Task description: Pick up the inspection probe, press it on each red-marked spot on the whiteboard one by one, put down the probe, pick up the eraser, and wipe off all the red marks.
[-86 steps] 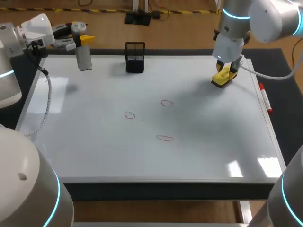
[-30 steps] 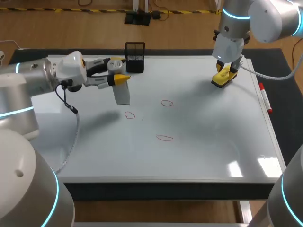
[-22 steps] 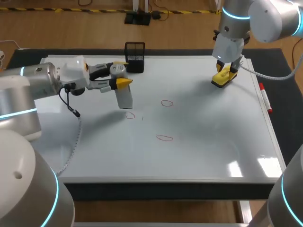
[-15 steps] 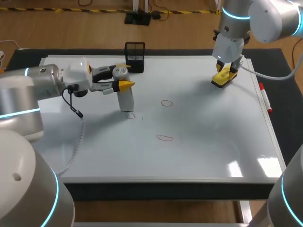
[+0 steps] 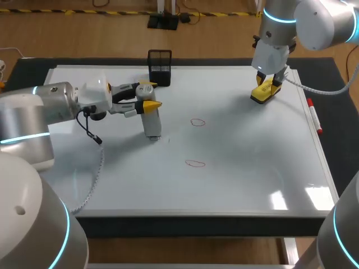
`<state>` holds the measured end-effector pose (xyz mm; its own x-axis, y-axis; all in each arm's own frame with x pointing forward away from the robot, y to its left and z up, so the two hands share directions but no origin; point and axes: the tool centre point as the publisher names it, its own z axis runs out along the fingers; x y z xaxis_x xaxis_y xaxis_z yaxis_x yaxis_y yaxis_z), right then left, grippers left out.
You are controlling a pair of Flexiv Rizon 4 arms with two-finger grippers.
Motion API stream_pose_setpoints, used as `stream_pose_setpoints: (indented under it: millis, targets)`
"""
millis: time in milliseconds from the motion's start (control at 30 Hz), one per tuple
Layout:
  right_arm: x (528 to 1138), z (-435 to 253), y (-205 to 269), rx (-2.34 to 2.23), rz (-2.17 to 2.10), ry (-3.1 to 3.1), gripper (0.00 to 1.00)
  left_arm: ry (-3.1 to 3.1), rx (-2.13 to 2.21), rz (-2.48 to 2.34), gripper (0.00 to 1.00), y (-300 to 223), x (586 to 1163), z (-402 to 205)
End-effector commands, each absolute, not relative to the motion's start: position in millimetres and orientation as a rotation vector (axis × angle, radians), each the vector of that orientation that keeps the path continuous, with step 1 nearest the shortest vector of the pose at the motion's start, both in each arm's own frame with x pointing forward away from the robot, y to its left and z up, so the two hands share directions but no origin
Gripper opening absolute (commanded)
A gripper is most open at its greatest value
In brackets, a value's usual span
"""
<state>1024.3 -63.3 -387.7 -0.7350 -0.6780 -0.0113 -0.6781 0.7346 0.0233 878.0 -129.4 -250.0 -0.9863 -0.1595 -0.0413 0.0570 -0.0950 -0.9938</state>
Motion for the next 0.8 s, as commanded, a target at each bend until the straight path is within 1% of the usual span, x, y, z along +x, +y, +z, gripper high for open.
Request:
stream_pose_setpoints:
  millis: [33,800]
  targets:
    - [1024,-387,-64,-1.145,0.036,2.923,0.0,2.011,-0.121,-2.215,0.0,-131,873,-248]
    - [1024,-387,-64,-1.145,0.036,2.923,0.0,2.01,-0.105,-2.222,0.0,-134,871,-259]
